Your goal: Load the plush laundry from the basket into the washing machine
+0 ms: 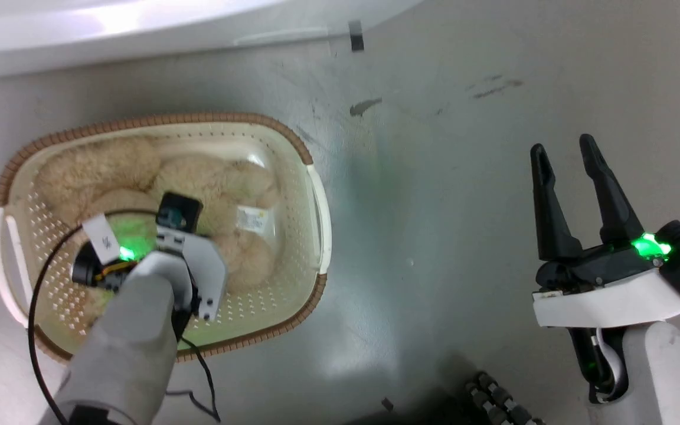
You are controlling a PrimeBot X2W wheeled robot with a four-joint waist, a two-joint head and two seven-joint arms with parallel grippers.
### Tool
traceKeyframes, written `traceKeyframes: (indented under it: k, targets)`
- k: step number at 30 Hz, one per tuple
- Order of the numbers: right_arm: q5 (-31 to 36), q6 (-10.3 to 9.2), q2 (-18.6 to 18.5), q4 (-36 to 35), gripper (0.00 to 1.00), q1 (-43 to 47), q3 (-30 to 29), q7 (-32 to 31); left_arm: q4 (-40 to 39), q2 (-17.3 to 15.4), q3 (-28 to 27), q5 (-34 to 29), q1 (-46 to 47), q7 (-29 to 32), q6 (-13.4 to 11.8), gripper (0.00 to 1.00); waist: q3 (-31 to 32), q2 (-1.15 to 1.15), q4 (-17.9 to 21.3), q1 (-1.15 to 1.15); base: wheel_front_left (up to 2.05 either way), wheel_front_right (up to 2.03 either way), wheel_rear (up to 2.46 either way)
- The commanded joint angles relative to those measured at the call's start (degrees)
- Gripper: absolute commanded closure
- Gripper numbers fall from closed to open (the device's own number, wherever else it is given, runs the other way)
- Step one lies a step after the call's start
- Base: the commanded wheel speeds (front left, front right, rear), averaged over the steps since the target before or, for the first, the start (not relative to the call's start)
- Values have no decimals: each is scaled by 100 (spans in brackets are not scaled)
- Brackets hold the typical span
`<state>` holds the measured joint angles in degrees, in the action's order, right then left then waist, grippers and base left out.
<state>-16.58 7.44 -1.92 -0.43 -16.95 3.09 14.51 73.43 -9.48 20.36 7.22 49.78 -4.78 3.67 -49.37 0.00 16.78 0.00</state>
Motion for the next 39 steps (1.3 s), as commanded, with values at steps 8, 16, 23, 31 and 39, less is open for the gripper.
traceKeyframes:
  k: [8,16,23,31,39]
  targets:
    - [265,5,-13,114,0,226,-191,49,45,194,-52,219,-481,-631,-28,100,892,0,-264,0,0,0,0]
    - [467,5,-13,206,0,521,-226,49,-154,320,-58,351,-967,-1001,26,100,1905,0,-569,0,0,0,0]
    - [576,5,-13,258,0,712,-272,49,-1418,301,-32,280,-1637,-1019,21,100,2631,0,-848,0,0,0,0]
    - [641,5,-13,347,0,984,-343,49,-3050,285,-158,133,-2639,-1020,-94,100,3360,0,-1113,0,0,0,0]
    - [657,5,-13,373,0,1154,-380,49,-4807,220,-358,-149,-3159,-1021,-197,100,3657,0,-1258,0,0,0,0]
